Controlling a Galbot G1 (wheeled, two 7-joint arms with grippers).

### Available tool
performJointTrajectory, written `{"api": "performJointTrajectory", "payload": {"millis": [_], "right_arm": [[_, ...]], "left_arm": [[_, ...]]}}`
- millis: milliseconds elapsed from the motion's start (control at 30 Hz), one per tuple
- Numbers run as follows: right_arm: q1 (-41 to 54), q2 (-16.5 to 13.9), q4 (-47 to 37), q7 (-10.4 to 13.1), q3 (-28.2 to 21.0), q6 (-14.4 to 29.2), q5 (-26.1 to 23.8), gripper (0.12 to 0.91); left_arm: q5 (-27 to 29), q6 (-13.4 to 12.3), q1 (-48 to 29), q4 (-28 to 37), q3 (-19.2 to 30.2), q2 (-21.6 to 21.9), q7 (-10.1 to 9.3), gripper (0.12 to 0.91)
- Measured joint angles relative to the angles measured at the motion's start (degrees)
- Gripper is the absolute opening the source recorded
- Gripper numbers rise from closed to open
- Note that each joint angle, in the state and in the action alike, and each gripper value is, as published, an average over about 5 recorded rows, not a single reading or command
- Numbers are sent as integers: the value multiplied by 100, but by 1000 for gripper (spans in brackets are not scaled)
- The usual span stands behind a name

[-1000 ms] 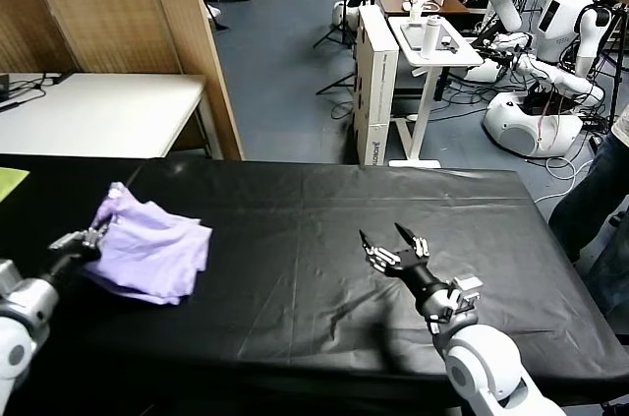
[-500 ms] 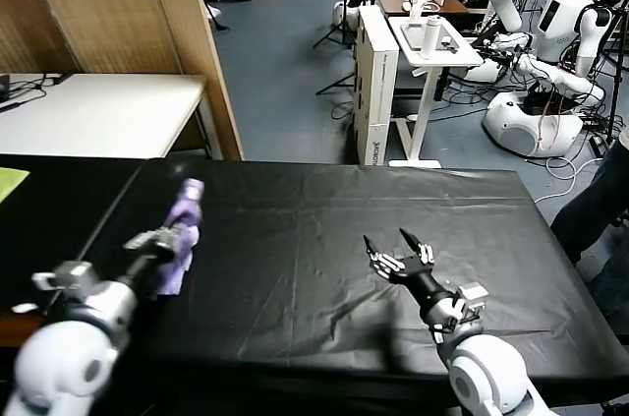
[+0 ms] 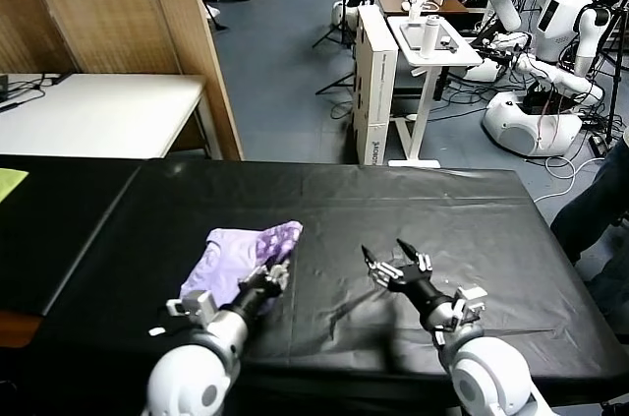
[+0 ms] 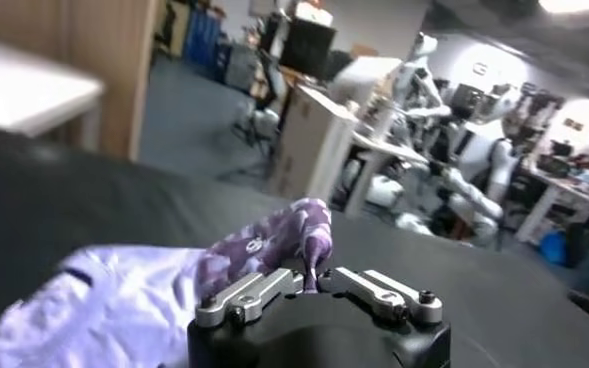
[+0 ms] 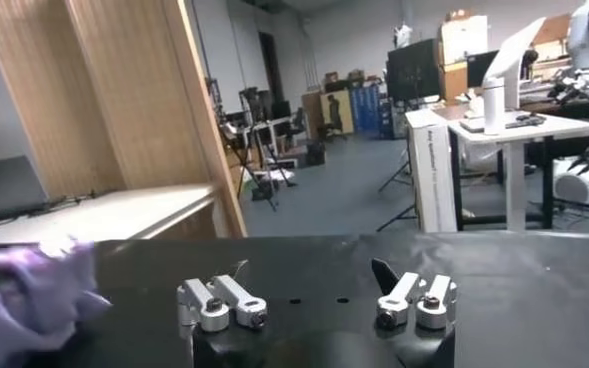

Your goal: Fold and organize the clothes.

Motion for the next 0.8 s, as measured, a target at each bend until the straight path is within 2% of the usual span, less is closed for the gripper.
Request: {"api": "performJointTrajectory", "payload": {"millis": [200, 300, 433, 667, 733, 800], "right_arm": [[335, -80, -185, 223, -491, -236, 868, 907], [523, -30, -308, 351, -760, -310, 1387, 907], [756, 100, -526, 447, -1143, -350, 1867, 907], [980, 339, -944, 457, -1688, -324, 2040, 899], [1001, 384, -1040, 458, -1779, -312, 2030, 858], [1013, 404, -1117, 452, -1833, -288, 1998, 762]], "left_arm": [[252, 68, 2, -179, 8, -33, 98, 775], [257, 17, -35, -298, -166, 31, 97, 885], [245, -17, 20, -426, -492, 177, 61, 905], [267, 25, 179, -561, -835, 233, 39, 907], [264, 22, 210, -570, -912, 250, 39, 907], [257, 18, 239, -579, -986, 274, 40, 907]]}}
